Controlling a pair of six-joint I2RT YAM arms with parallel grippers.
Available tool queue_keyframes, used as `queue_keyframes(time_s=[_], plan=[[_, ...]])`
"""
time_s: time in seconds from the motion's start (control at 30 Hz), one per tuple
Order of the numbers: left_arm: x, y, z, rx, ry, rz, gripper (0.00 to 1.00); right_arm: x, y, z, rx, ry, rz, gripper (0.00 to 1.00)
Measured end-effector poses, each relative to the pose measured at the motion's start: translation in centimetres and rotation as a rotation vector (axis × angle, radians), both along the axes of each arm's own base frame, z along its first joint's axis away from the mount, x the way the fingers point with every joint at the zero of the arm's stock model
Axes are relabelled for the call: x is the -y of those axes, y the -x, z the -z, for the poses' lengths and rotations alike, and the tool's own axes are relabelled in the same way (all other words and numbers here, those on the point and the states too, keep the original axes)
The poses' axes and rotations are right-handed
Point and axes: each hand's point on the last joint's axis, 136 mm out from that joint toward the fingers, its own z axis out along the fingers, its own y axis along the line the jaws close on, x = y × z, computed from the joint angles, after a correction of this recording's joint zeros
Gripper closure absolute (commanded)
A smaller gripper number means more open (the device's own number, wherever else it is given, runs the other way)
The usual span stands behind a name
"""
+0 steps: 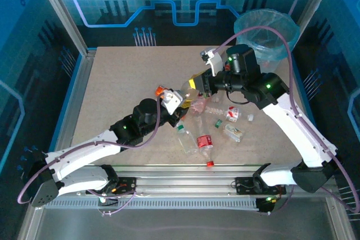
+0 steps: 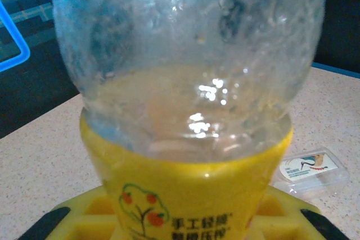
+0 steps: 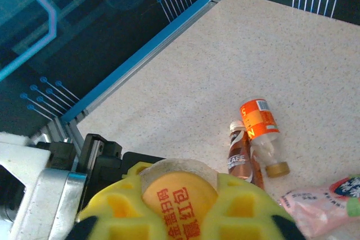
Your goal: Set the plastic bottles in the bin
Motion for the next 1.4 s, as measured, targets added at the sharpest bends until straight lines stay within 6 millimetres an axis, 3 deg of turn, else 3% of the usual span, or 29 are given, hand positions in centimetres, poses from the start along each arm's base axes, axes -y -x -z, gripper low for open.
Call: queue_keyframes(time_s=[0.07,0.1,0.27,0.5,0.63,0.8,1.03,1.1,1.2,1.4], plan=[[-0.2,0.0,-0.2,0.008,-0.001,-0.007,0.1,0.1,-0.1,-0.2,0.007,0.0,0.009,1.0],[-0.3,0.0,-0.4,0.019,0.004,-0.008,0.01,0.2,-0.3,-0.4,0.014,0.002,0.018,1.0],[-1.2,0.2,-2.5,0.087,0.043,-0.03,0.01,1.7,-2.8,-2.7,0.108,0.033,0.161,1.0],[-1.6,0.2,-3.8,0.132,0.055,-0.042,0.01,7.1,-10.0,-8.7,0.419,0.198,0.591,1.0],[-1.6,0.2,-3.8,0.135,0.051,-0.042,0.01,9.6,-14.4,-11.1,0.57,0.347,0.813,1.0],[-1.7,0.2,-3.8,0.145,0.039,-0.041,0.01,12.7,-18.9,-12.4,0.621,0.46,0.993,1.0],[-2.2,-0.4,-3.8,0.143,0.039,-0.063,0.01,19.0,-22.8,-15.4,0.648,0.471,1.225,1.0],[-2.4,-0.7,-3.7,0.141,0.038,-0.072,0.01,20.3,-23.6,-15.5,0.649,0.475,1.268,0.99],[-2.5,-1.1,-3.2,0.132,0.027,-0.082,0.01,20.9,-25.1,-13.9,0.626,0.523,1.284,0.97],[-2.5,-1.7,-2.3,0.115,0.008,-0.091,0.01,20.7,-27.7,-7.1,0.46,0.575,1.205,0.93]])
